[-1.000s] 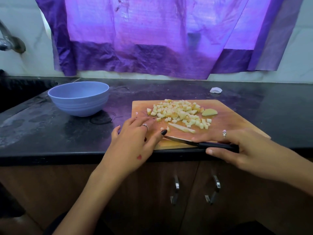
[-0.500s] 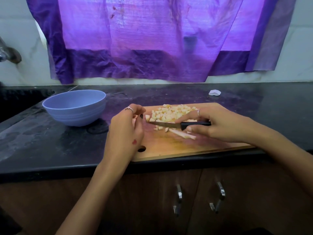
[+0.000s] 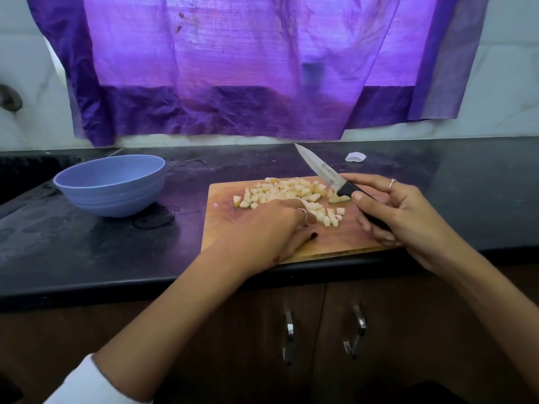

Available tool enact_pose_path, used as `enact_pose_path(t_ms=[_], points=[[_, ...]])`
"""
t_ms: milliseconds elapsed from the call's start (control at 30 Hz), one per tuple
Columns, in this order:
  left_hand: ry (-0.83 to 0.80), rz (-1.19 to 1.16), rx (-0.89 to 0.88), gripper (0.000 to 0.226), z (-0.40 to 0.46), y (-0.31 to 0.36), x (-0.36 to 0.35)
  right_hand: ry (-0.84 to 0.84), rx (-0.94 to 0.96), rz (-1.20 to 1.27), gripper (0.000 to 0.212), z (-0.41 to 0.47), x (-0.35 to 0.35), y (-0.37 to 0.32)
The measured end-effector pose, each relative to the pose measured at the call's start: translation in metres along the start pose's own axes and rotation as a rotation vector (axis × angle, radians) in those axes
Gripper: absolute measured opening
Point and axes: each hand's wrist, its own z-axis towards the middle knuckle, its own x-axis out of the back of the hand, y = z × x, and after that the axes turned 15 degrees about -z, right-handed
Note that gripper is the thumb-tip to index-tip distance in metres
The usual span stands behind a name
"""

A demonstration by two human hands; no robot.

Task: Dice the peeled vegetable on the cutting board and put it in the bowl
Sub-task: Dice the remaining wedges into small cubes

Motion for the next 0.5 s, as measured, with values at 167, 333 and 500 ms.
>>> enact_pose_path(t_ms=[167,333,500], points=[[-0.016,0.185,0.025,0.038,0.007,0.015,0.003,0.008,0.016,0.041,0.031,-0.002,0.0,0.003],[0.029,0.187,0.018,0.034,0.015,0.009,-0.006,0.022,0.031,0.072,0.032,-0.004,-0.001,0.006],[-0.04,0.097,0.108,0.025,0.027,0.008,-0.002,0.011,0.034,0.112,0.033,-0.005,0.001,0.006]])
